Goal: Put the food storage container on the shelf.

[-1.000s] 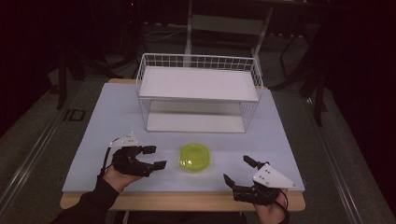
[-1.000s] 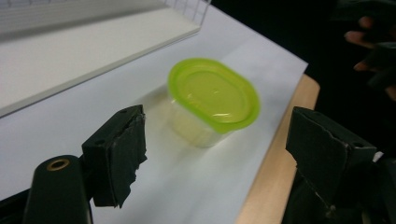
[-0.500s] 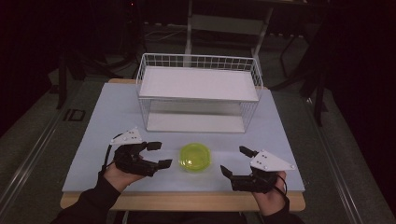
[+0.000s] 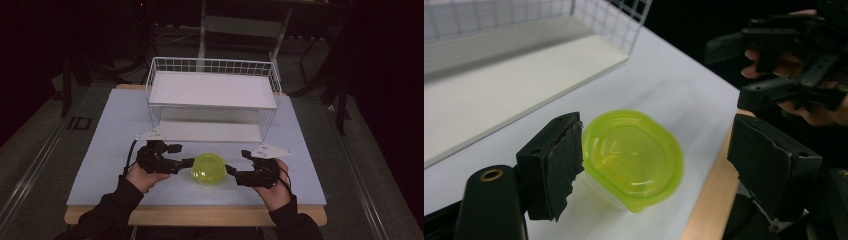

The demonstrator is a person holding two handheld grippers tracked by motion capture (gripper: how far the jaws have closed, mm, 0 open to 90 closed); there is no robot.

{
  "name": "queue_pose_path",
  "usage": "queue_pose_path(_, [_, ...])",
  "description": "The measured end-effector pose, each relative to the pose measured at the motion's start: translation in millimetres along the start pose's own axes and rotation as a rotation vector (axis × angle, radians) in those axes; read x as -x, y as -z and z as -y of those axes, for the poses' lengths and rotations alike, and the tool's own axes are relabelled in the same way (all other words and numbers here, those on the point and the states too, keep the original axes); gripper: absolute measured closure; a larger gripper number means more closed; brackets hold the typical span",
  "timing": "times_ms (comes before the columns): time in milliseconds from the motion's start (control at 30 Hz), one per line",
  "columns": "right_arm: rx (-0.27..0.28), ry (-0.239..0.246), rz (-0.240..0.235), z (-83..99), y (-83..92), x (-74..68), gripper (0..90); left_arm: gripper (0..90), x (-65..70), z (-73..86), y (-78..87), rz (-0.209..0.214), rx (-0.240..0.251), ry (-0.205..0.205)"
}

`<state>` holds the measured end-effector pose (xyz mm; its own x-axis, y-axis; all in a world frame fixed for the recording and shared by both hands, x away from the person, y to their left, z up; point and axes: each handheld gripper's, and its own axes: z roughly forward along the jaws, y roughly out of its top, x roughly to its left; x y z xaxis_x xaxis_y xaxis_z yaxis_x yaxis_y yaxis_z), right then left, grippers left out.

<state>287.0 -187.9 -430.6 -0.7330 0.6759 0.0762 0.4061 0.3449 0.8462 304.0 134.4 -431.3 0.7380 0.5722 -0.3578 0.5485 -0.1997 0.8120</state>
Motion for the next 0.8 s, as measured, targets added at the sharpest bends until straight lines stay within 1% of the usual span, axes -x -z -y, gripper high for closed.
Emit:
queue_pose_path(33, [-0.014, -0.015, -0.001, 0.0, -4.8, 1.6, 23.1, 23.6, -1.5, 0.9, -3.8, -0.007, -0.007, 0.009])
queue_pose_path(67, [-0.024, -0.031, 0.01, 0.3, -8.9, 2.9, 25.0, 24.7, -2.7, 2.2, -7.4, -0.015, -0.013, 0.023])
queue_pose_path(100, [-0.034, -0.049, 0.008, 0.4, -12.8, 4.6, 26.7, 24.7, -3.9, 3.7, -11.0, -0.017, -0.024, 0.037])
queue_pose_path(133, [-0.045, -0.071, -0.005, 0.4, -16.8, 6.5, 26.8, 26.1, -4.9, 5.4, -14.5, -0.02, -0.038, 0.048])
queue_pose_path(167, [-0.051, -0.084, 0.001, 0.3, -20.0, 7.8, 27.1, 27.6, -5.6, 7.4, -17.5, -0.027, -0.049, 0.053])
queue_pose_path(200, [-0.06, -0.088, 0.001, 0.2, -23.1, 9.1, 29.0, 27.8, -6.4, 9.3, -20.4, -0.036, -0.061, 0.063])
queue_pose_path(233, [-0.074, -0.094, -0.005, 0.0, -26.4, 10.1, 29.2, 30.1, -7.5, 11.4, -22.8, -0.038, -0.065, 0.078])
queue_pose_path(267, [-0.083, -0.1, 0.0, 0.1, -29.2, 11.0, 30.0, 32.2, -8.7, 13.4, -24.7, -0.042, -0.067, 0.089])
queue_pose_path(367, [-0.119, -0.135, -0.011, 0.9, -36.8, 13.4, 34.9, 32.5, -11.6, 18.2, -30.0, -0.052, -0.078, 0.123])
queue_pose_path(400, [-0.13, -0.143, -0.013, 1.4, -38.9, 13.9, 35.4, 35.8, -12.3, 19.5, -32.4, -0.05, -0.095, 0.124])
queue_pose_path(433, [-0.14, -0.155, -0.02, 1.9, -40.9, 14.3, 36.2, 36.8, -12.2, 20.9, -34.5, -0.063, -0.111, 0.126])
queue_pose_path(467, [-0.152, -0.165, -0.015, 2.6, -42.7, 14.9, 39.7, 36.9, -12.7, 22.4, -36.4, -0.069, -0.124, 0.136])
queue_pose_path(500, [-0.159, -0.183, -0.012, 3.5, -44.1, 16.0, 40.5, 37.4, -13.3, 24.0, -38.3, -0.064, -0.129, 0.146])
queue_pose_path(533, [-0.162, -0.211, -0.024, 4.2, -45.3, 17.8, 41.0, 37.4, -13.8, 25.5, -39.9, -0.065, -0.134, 0.154])
queue_pose_path(567, [-0.173, -0.232, -0.018, 4.8, -46.6, 19.3, 42.1, 37.5, -14.5, 26.7, -41.6, -0.067, -0.138, 0.167])
queue_pose_path(600, [-0.186, -0.253, -0.016, 5.4, -48.0, 21.1, 42.6, 39.4, -15.4, 28.1, -43.1, -0.059, -0.138, 0.178])
queue_pose_path(633, [-0.196, -0.278, -0.019, 6.1, -48.9, 22.9, 44.8, 39.7, -15.8, 29.2, -44.6, -0.063, -0.142, 0.188])
queue_pose_path(667, [-0.207, -0.302, -0.022, 6.7, -50.1, 24.3, 45.8, 40.5, -15.8, 30.4, -46.4, -0.069, -0.151, 0.189])
queue_pose_path(700, [-0.224, -0.316, -0.023, 7.5, -51.6, 25.6, 45.8, 41.8, -16.5, 31.9, -48.0, -0.065, -0.153, 0.197])
queue_pose_path(767, [-0.242, -0.342, -0.033, 9.4, -54.0, 27.4, 47.9, 43.0, -18.9, 35.0, -50.3, -0.06, -0.16, 0.233])
queue_pose_path(800, [-0.254, -0.35, -0.035, 10.3, -55.3, 28.1, 48.0, 43.0, -19.9, 36.3, -50.8, -0.065, -0.159, 0.245])
